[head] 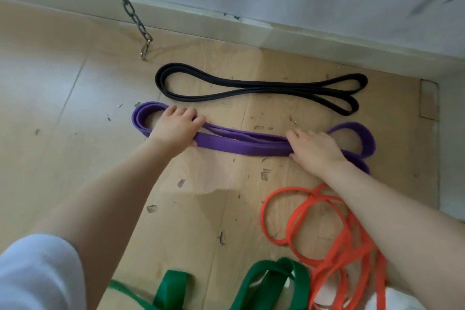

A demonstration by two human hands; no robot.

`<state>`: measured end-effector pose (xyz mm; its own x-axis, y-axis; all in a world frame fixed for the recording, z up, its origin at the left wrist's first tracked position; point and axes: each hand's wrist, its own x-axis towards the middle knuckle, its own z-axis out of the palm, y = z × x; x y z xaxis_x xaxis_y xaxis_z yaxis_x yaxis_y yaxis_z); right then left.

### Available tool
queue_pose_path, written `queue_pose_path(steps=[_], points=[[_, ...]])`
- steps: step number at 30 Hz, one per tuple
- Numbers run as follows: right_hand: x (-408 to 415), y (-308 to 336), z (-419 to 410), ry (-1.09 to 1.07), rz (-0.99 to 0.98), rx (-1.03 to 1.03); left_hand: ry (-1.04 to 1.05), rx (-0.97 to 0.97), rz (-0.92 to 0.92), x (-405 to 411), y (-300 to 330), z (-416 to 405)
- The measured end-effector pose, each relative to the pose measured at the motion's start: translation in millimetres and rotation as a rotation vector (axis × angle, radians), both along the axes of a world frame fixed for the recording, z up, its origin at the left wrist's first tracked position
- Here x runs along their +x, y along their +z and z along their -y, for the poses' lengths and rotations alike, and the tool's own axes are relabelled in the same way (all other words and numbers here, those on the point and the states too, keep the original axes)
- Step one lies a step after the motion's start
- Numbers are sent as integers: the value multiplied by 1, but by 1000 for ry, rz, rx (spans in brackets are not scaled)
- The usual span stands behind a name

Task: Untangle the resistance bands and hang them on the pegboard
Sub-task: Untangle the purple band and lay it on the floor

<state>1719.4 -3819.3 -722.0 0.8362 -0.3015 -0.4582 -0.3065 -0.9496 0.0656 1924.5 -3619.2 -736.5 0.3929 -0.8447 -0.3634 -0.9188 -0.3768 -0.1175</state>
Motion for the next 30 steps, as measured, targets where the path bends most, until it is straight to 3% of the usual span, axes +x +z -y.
queue_pose_path(steps=[5, 14, 19, 23, 26, 30], points=[[-8, -9, -10, 112, -6, -72, -55, -41, 17, -5, -9, -13], [0, -6, 3, 44, 32, -83, -154, -59, 32, -6, -8, -21], [15, -3, 23, 54, 129, -147, -21, -100, 153, 14, 0, 7], [21, -16, 29, -47, 12, -193, 142, -12, 141, 8, -18, 23], [16, -24, 31, -112, 15, -127, 218, -54, 120, 2, -27, 21], [-4, -8, 14, -3, 241, -34, 297, -111, 158, -9, -21, 28]])
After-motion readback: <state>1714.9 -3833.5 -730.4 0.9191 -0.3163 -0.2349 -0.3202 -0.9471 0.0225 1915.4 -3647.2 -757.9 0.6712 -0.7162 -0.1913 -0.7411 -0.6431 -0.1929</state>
